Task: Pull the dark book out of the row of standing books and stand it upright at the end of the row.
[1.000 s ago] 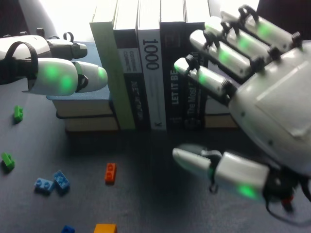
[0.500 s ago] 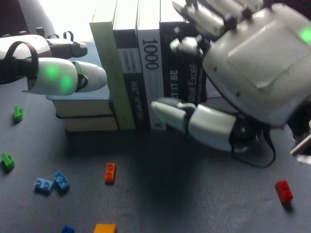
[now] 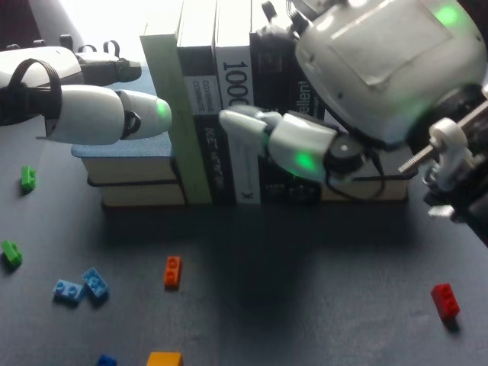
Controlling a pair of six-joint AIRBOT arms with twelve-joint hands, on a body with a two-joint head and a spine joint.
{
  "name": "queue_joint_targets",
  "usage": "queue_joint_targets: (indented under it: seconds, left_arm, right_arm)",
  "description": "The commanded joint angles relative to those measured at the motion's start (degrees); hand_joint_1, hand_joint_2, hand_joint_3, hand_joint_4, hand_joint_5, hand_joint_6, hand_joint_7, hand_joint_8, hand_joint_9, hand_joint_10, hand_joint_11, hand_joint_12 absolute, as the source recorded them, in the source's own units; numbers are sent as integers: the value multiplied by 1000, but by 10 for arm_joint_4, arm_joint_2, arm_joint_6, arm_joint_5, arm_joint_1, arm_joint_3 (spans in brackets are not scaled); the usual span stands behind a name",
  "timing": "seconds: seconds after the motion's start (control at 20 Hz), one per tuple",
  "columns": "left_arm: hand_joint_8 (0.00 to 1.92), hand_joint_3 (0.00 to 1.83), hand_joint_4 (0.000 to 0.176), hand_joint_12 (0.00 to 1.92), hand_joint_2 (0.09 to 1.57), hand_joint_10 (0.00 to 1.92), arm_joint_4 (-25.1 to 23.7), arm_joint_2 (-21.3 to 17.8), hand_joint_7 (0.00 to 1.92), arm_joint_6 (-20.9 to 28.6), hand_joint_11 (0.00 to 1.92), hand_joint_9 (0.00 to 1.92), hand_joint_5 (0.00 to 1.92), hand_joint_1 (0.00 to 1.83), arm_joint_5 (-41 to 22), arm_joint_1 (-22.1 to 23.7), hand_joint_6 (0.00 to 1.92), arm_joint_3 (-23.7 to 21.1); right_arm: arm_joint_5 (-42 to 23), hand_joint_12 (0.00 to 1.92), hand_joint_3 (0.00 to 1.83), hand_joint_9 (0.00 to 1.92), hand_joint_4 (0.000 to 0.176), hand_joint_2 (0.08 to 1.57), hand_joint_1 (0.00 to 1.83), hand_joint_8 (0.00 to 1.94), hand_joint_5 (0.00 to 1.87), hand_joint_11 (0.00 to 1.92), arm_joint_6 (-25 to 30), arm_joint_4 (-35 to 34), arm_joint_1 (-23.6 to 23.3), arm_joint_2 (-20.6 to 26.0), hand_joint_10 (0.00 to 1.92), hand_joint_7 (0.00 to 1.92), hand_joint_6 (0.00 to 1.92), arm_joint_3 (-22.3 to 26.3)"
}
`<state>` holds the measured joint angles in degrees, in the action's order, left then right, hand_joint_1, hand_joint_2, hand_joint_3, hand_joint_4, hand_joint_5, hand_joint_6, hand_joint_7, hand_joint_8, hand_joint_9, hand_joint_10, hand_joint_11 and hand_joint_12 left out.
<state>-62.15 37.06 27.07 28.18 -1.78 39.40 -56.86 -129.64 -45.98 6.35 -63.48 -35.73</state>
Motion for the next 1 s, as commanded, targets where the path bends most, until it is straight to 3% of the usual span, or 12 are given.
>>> queue_joint_targets:
  seconds: [0.0, 0.1, 0.2, 0.3, 0.35, 0.6, 0.65, 0.75, 0.8, 0.85, 0.95]
  left_arm:
    - [7, 0, 46, 339, 1258, 10, -27, -1, 106, 1, 0, 88, 96, 0, -19, 6, 9, 1]
    - [4, 2, 38, 418, 1271, 11, -23, -1, 118, 1, 0, 108, 116, 0, -19, 6, 9, 2]
    - [3, 0, 46, 342, 1268, 1, -21, -1, 89, 1, 0, 91, 98, 0, -19, 5, 0, 2]
    - [9, 0, 50, 389, 1265, 7, -16, -1, 118, 1, 0, 111, 130, 0, -17, 2, 10, 2]
    - [3, 1, 47, 289, 1272, 11, -16, -2, 112, 1, 0, 88, 128, 0, -17, 0, 6, 2]
    - [0, 0, 48, 366, 1262, 5, -16, -2, 120, -2, 0, 109, 130, 0, -13, -1, 1, 2]
    - [1, 0, 48, 306, 1263, 3, -16, -2, 108, -2, 0, 93, 112, 0, -13, -1, 2, 2]
    - [6, 0, 48, 396, 1263, 11, -16, -2, 139, 1, 0, 125, 145, 0, -13, -1, 10, 2]
    - [3, 2, 38, 380, 1270, 7, -16, -2, 139, 1, 0, 124, 143, 0, -14, 0, 6, 2]
    - [0, 0, 51, 376, 1262, 3, -16, -2, 128, 1, 0, 117, 122, 0, -13, 0, 0, 2]
    - [2, 0, 52, 349, 1262, 4, -16, -2, 122, 1, 0, 99, 111, 0, -13, 0, 4, 3]
  right_arm:
    - [-45, 12, 3, 35, 21, 1141, 0, 0, 640, 18, 2, 48, -12, 2, 8, 160, 0, 1]
    - [-44, 0, 1, 26, 19, 1138, 0, 1, 621, 0, 2, 48, -20, 1, 4, 153, 0, 2]
    - [-44, 9, 1, 40, 12, 1137, 0, 6, 630, 19, 2, 48, -21, 1, 8, 169, 4, 0]
    - [-44, 10, 0, 35, 17, 1133, 0, 4, 626, 16, 3, 48, -20, -3, 5, 166, 2, -12]
    - [-44, 11, 0, 34, 16, 1134, 0, 5, 630, 17, 4, 48, -20, -7, 4, 170, 4, -20]
    - [-38, 15, 1, 39, 19, 1136, 0, 2, 613, 14, 19, 48, -12, -15, 4, 169, 0, -36]
    - [-37, 20, 2, 39, 15, 1141, 0, 0, 620, 21, 19, 48, -8, -16, 4, 165, 3, -36]
    - [-37, 20, 2, 37, 11, 1142, 0, 3, 618, 12, 20, 48, -4, -18, 3, 169, 2, -38]
    - [-37, 22, 1, 40, 8, 1140, 0, 6, 619, 15, 21, 48, -2, -18, 4, 176, 2, -40]
    - [-38, 31, 1, 43, 8, 1140, 0, 7, 624, 26, 23, 48, -1, -18, 5, 181, 4, -41]
    - [-39, 43, 0, 50, 11, 1136, 0, 3, 621, 25, 23, 48, 1, -18, 6, 179, 2, -41]
